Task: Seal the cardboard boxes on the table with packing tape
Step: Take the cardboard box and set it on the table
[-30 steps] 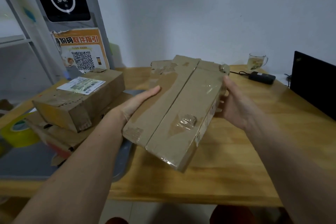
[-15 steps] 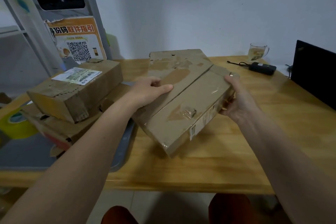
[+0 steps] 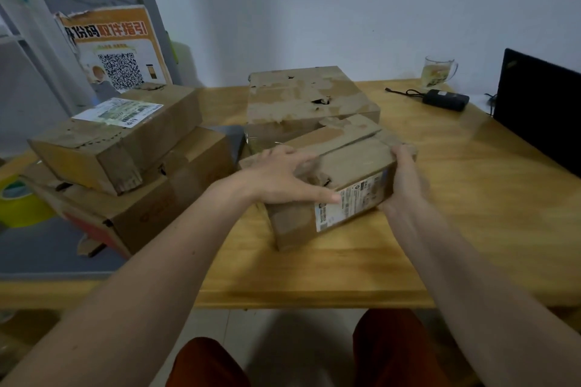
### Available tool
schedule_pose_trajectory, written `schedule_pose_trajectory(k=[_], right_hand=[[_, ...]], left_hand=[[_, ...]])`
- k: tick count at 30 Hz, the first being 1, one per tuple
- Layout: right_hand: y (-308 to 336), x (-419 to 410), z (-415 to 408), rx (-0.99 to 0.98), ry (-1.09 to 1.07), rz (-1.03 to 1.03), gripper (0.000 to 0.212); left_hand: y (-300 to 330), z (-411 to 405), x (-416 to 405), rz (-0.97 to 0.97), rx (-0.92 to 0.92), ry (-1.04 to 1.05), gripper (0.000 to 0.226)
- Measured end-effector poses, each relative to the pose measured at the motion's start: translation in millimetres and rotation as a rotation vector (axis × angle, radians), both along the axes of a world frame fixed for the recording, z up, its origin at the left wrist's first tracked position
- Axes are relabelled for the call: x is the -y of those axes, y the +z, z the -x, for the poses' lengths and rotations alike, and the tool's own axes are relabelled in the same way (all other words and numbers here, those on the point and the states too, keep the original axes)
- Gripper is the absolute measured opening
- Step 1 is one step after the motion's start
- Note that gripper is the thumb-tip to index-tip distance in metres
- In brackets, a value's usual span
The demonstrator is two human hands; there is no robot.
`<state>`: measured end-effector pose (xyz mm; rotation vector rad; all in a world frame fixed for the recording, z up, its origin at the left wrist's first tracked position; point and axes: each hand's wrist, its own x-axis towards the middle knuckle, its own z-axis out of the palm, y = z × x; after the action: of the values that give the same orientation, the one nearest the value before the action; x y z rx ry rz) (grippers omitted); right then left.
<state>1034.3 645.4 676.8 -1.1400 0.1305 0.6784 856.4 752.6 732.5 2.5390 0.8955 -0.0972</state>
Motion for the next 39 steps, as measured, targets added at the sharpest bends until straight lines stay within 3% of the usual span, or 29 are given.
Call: schedule_pose_trajectory(k=[3, 7, 10, 15, 21, 25, 29, 32, 39], right_hand=[[-1, -9, 7, -0.015, -0.094, -0.048, 0.053], [-7, -21, 11, -0.012, -0.105, -0.049, 0.060], [-9, -24, 5, 0.027, -0.056, 0.051, 0.063], [-11, -25, -10, 0.294, -0.020, 0.438, 0.071], [-19, -23, -8, 0.527, -0.028, 0.405, 0.046], [-29, -19, 2, 0.595, -0.086, 0.283, 0.058], [-34, -17, 8, 0.680, -0.146, 0.222, 0.052], [-33, -19, 8, 0.740, -0.181, 0.210, 0.046], [-33, -22, 8, 0.791, -0.181, 0.214, 0.046]], left_hand=[[-12, -4, 1, -0.131, -0.013, -0.039, 0.112], [-26, -2, -8, -0.289, 0.158, 0.052, 0.089], [-31, 2, -16, -0.231, 0.237, 0.046, 0.078], [-29, -4, -20, -0.179, 0.318, 0.057, 0.059], [-26, -13, -17, 0.052, 0.536, 0.152, 0.025], [-25, -20, -19, 0.130, 0.620, 0.270, 0.018], [-29, -23, -14, -0.019, 0.625, 0.367, 0.050], [-32, -24, -7, -0.165, 0.640, 0.354, 0.023], [-47, -33, 10, -0.433, 0.639, 0.384, 0.025]])
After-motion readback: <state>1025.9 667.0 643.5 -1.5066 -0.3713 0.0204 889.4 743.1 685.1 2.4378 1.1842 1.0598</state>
